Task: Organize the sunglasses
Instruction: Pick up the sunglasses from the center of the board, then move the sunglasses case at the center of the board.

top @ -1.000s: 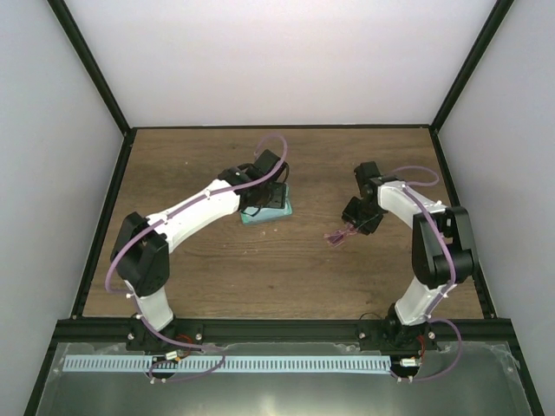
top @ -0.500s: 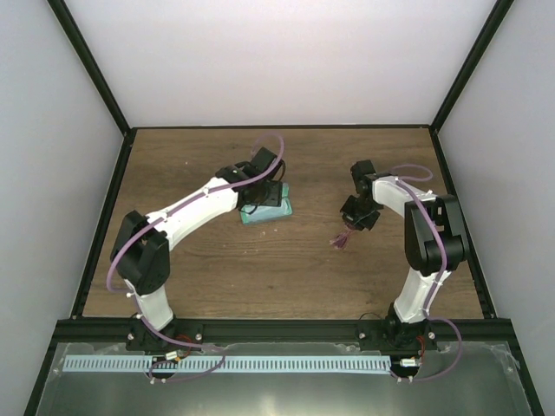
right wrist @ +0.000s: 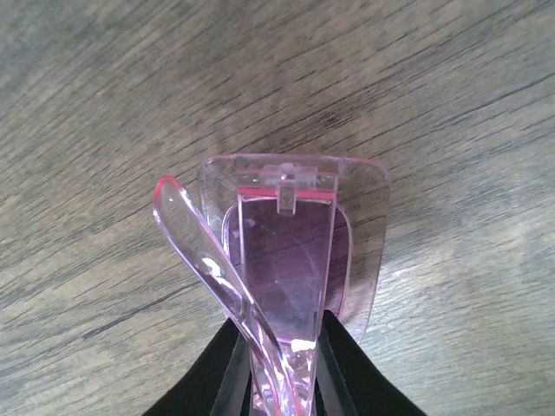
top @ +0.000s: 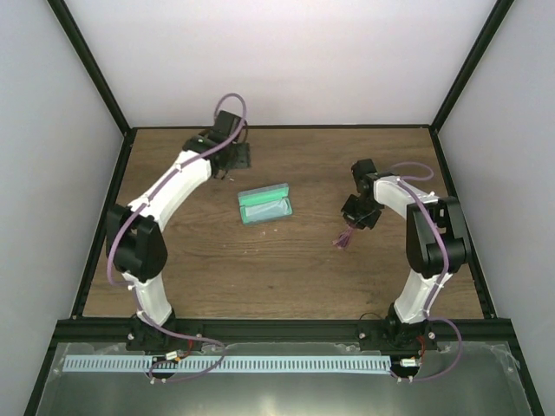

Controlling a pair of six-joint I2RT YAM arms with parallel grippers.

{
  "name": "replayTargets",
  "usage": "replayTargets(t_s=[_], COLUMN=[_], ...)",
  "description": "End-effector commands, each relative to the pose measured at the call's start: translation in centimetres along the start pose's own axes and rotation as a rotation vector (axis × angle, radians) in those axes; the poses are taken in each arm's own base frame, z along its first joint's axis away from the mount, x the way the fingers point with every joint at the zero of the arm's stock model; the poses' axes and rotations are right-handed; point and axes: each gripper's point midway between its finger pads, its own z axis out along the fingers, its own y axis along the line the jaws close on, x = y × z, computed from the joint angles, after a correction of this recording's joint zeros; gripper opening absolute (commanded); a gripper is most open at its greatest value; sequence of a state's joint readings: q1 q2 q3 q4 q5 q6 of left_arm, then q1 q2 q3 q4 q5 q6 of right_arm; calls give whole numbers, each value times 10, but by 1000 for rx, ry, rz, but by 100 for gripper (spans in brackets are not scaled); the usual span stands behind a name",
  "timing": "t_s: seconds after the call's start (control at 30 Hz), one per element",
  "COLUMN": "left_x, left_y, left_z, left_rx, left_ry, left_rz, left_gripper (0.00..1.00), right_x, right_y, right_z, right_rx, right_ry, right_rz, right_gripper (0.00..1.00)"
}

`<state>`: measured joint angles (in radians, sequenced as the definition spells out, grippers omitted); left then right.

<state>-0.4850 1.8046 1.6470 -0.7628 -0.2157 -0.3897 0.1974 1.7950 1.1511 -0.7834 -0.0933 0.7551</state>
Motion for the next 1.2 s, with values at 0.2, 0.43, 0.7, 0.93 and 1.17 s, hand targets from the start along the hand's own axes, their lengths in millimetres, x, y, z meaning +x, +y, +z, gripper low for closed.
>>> replayTargets(t_s=[0.2,0.43,0.7,0.93,1.17], left_x=[40,84,130,156,157], left_y=[53,32,9,-1,-4], left_z=[94,111,97,89,85], left_rx=[-65,-63,-48,-36,-29], left_ry=[227,309,359,383,383], left_rz=[21,103,177,175,163], left_gripper=[67,66,66,66,66], right_x=[-12,-8,-10,-6,15], right_y=[4,1,2,31,97], right_z=[-28,-30,-34,-40,-43], right_rx=[-33,-37,-42,-120,-152], right_ry=[-75,-76,-94,-93,-56], right_rz=[-24,-24,-38,-150,-340], right_gripper=[9,9,9,6,6])
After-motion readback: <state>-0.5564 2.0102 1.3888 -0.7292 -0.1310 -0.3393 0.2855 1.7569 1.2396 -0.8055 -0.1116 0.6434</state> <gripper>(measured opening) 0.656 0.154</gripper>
